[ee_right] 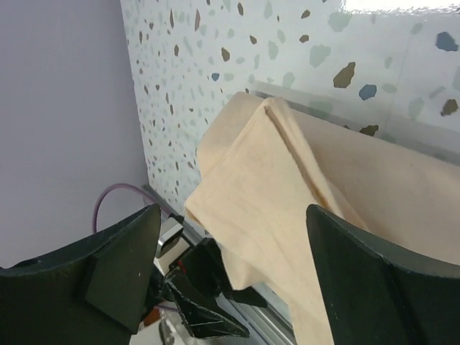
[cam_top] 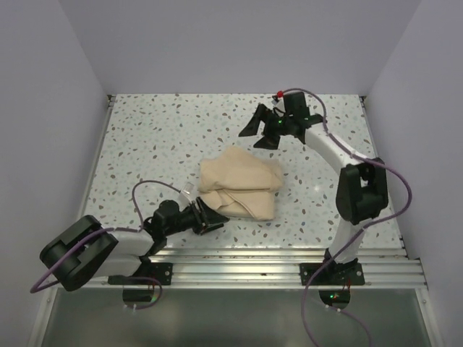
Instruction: Prepare the surgical pack
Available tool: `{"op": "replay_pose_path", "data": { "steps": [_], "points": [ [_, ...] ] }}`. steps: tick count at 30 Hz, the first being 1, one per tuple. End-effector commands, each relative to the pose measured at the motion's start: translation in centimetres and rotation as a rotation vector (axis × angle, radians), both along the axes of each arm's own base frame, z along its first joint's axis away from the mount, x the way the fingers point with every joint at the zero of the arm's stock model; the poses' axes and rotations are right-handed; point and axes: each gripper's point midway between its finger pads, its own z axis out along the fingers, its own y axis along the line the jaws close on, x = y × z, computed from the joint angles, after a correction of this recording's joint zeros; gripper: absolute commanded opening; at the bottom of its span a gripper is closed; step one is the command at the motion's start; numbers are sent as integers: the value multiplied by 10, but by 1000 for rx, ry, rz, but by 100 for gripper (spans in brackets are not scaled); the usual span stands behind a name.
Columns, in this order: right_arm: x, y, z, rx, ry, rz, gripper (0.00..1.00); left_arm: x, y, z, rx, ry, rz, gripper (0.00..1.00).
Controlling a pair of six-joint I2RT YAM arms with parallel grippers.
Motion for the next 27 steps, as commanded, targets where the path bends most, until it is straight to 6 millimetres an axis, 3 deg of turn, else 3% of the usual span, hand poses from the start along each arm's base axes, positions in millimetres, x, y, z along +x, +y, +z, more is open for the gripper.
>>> {"op": "replay_pose_path", "data": {
  "steps": [1, 2, 6, 7, 9, 10, 12, 13, 18, 19, 20, 21, 25, 27],
  "points": [
    [-23, -42, 47, -144, -100, -155, 86, 5, 1, 25, -77, -70, 36, 54],
    [-34, -45, 60, -126, -89, -203, 85, 4, 2, 19, -51, -48, 33, 54],
    [-78, -42, 64, -105, 14, -353, 74, 9, 15, 23, -30, -49, 32, 54],
    [-93, -32, 53, -110, 71, -415, 75, 3, 21, 15, -25, -15, 16, 54],
    [-112, -21, 66, -79, 72, -481, 72, 9, 36, 14, -44, -12, 63, 54],
    [-130, -4, 63, -58, 123, -512, 69, 8, 38, 14, -46, -22, 53, 54],
    [-136, -1, 57, -76, 136, -606, 64, 11, 39, 9, 7, -50, 24, 54],
    [-148, 13, 57, -57, 163, -617, 61, 18, 34, 20, 11, -80, -2, 54],
    [-158, 18, 44, -75, 164, -781, 55, 16, 34, 18, 25, -91, -19, 53],
    [-162, 16, 30, -69, 214, -824, 56, 12, 37, 10, 33, -75, -8, 53],
    [-158, 21, 31, -16, 211, -827, 56, 11, 38, 11, 29, -84, -3, 53],
    [-159, 13, 14, -37, 204, -850, 56, 11, 40, 10, 36, -84, 6, 53],
    [-155, -1, -8, -6, 240, -975, 60, 12, 43, 9, 49, -95, 29, 53],
    [-146, 2, -7, 46, 221, -1000, 65, 11, 44, 7, 51, -93, 34, 53]
  ]
}}
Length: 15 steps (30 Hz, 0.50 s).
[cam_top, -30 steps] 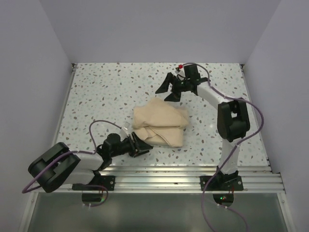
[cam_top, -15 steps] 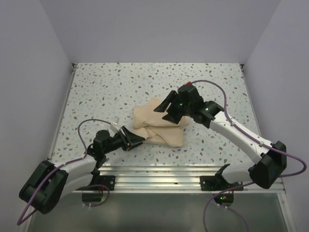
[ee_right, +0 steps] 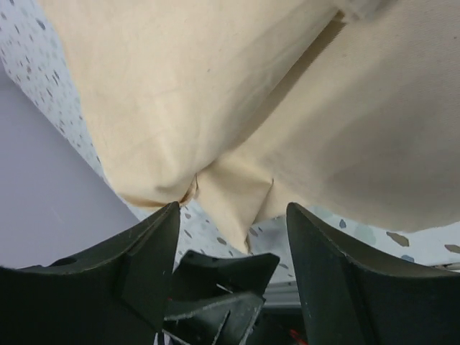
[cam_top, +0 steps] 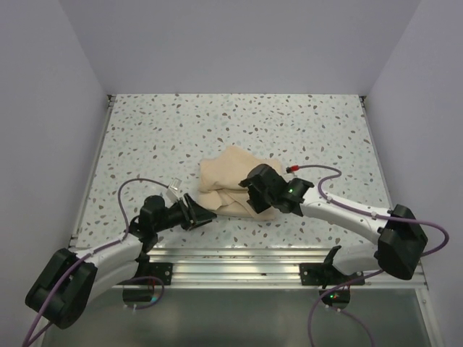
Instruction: Prepare the surgical pack
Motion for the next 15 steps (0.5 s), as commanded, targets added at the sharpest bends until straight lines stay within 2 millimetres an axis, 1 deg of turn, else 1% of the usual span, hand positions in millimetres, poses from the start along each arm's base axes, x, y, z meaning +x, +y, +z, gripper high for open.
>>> {"op": "replay_pose_path", "data": {
  "steps": [1, 5, 6, 9, 10, 13, 15],
  "points": [
    [34, -6, 16, 95, -131, -199, 68, -1, 5, -7, 25, -22, 11, 53],
    [48, 4, 19, 108, -183, -210, 69, -2, 4, -8, 34, -19, -4, 53],
    [47, 5, 11, 92, -175, -209, 68, 0, 3, -5, 40, -34, -7, 53],
    [48, 6, 2, 102, -178, -227, 67, 1, 3, -8, 65, -38, -24, 54],
    [46, 6, -7, 93, -164, -234, 66, 0, 2, -9, 64, -37, -32, 54],
    [47, 4, -16, 75, -166, -246, 65, 0, 1, -10, 54, -34, -41, 53],
    [48, 6, -15, 72, -170, -243, 64, 0, 0, -11, 50, -37, -47, 53]
  ]
}}
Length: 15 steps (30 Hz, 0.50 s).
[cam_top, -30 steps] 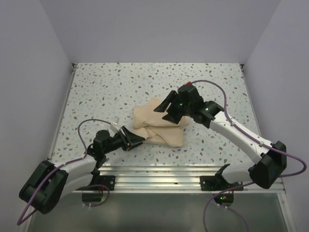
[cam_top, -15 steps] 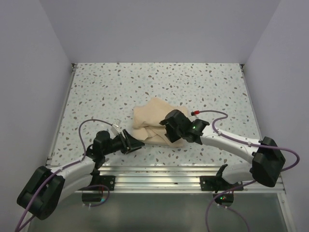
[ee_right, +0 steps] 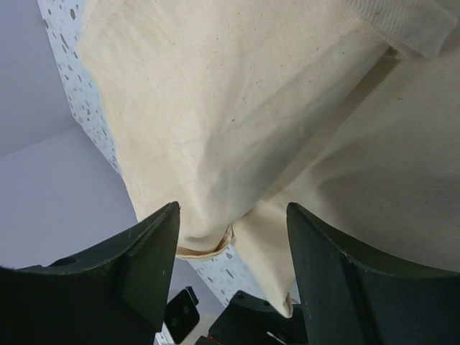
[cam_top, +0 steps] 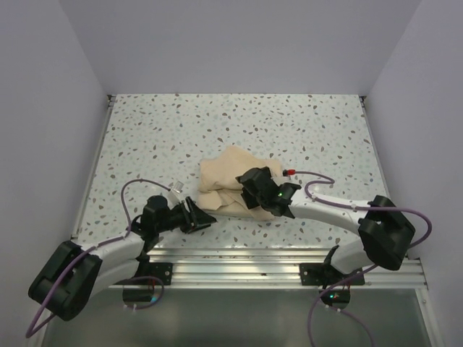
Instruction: Prepare the surgical pack
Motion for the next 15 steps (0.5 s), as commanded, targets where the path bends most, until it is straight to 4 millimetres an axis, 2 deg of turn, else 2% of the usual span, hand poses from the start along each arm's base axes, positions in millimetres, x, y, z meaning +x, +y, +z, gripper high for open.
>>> {"op": "replay_pose_path", "data": {
  "steps": [1, 7, 12, 14, 15],
  "points": [
    [14, -2, 5, 0, -66, -74, 64, 5, -4, 11, -19, -75, -32, 53],
    [18, 0, -8, 0, -69, -104, 58, 2, -4, 6, -14, -79, -41, 53],
    [23, 2, -20, -11, -78, -112, 43, -2, -3, -6, -20, -48, -35, 51],
    [26, 4, -19, -18, -85, -112, 36, -1, -7, -2, -46, -47, -18, 50],
    [27, 6, -21, -20, -82, -111, 28, -5, -5, -8, -40, -37, -9, 50]
  ]
}}
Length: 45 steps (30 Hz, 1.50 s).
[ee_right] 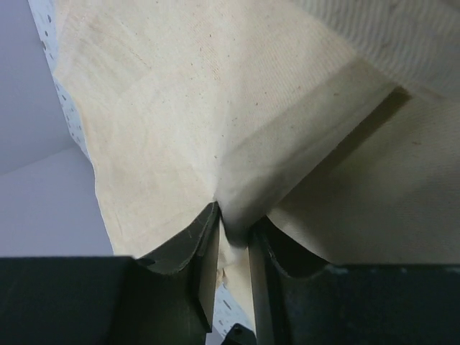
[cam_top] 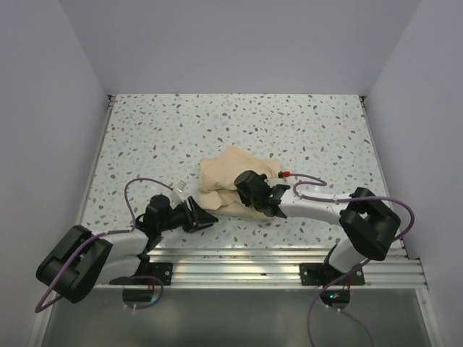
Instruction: Prepare the surgical pack
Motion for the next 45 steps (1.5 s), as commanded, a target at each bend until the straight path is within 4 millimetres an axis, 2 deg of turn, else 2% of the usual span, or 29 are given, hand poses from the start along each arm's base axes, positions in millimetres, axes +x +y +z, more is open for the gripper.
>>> {"op": "replay_pose_path", "data": {
  "steps": [1, 5, 6, 7, 9, 10, 12, 13, 14, 15, 16, 17, 19, 20, 28, 29, 30, 32, 37, 38, 40, 41, 43, 44, 45],
  "points": [
    [14, -1, 7, 12, -62, -67, 24, -8, -1, 1, -36, -47, 7, 50],
    [14, 0, 1, 9, -58, -63, 9, -10, -5, -3, -30, -43, 16, 49],
    [13, -3, -3, 7, -52, -71, 0, -7, -8, 0, -39, -64, 27, 48],
    [14, -1, -3, 17, -56, -72, 0, -14, -14, -6, -26, -44, 1, 47],
    [15, -3, -8, 13, -50, -74, 0, -16, -26, -1, -47, -57, -15, 44],
    [16, -3, -7, 11, -52, -72, 0, -18, -27, -9, -32, -28, -15, 43],
    [21, -7, -7, -2, -53, -74, 0, -17, -28, -5, -68, -26, 9, 42],
    [22, -8, -11, -11, -47, -72, 0, -20, -25, -15, -53, 6, 16, 42],
    [29, -11, -9, 1, -54, -82, 0, -20, -25, -16, -62, 22, 27, 42],
    [29, -10, -12, 0, -42, -67, 0, -17, -29, -9, -94, -2, 24, 41],
    [33, -8, -11, 12, -52, -64, 0, -17, -30, -17, -80, 22, 22, 40],
    [36, -10, -11, 6, -56, -63, 0, -11, -35, -13, -100, 20, 25, 39],
    [42, -11, -10, -14, -57, -52, 0, -9, -36, -18, -107, 37, 41, 39],
    [49, -12, -8, -9, -57, -57, 0, 3, -45, -10, -134, 6, 46, 39],
    [69, -11, -5, -7, -48, -17, 0, 40, -65, -17, -129, -21, 114, 40],
    [74, -10, -3, 5, -45, -14, 0, 50, -73, -13, -144, -41, 120, 41],
    [76, -10, -3, 2, -44, -9, 0, 53, -76, -19, -131, -37, 130, 41],
    [86, -12, 1, 9, -49, -13, 0, 67, -85, -18, -145, -46, 157, 41],
    [105, -13, 3, 14, -41, 10, 0, 100, -89, -33, -155, -24, 301, 43],
    [114, -12, 11, 22, -55, 7, 0, 106, -92, -32, -168, -30, 324, 43],
    [118, -9, 11, 14, -47, 30, 0, 119, -89, -35, -181, -29, 402, 45],
    [124, -8, 17, 18, -58, 28, 0, 127, -94, -31, -197, -37, 418, 45],
    [126, -7, 19, 16, -57, 35, 0, 137, -94, -39, -169, -28, 464, 45],
    [128, -7, 23, 19, -63, 34, 0, 145, -100, -35, -182, -33, 475, 45],
    [129, -7, 23, 16, -64, 36, 0, 150, -99, -43, -154, -19, 500, 45]
  ]
}}
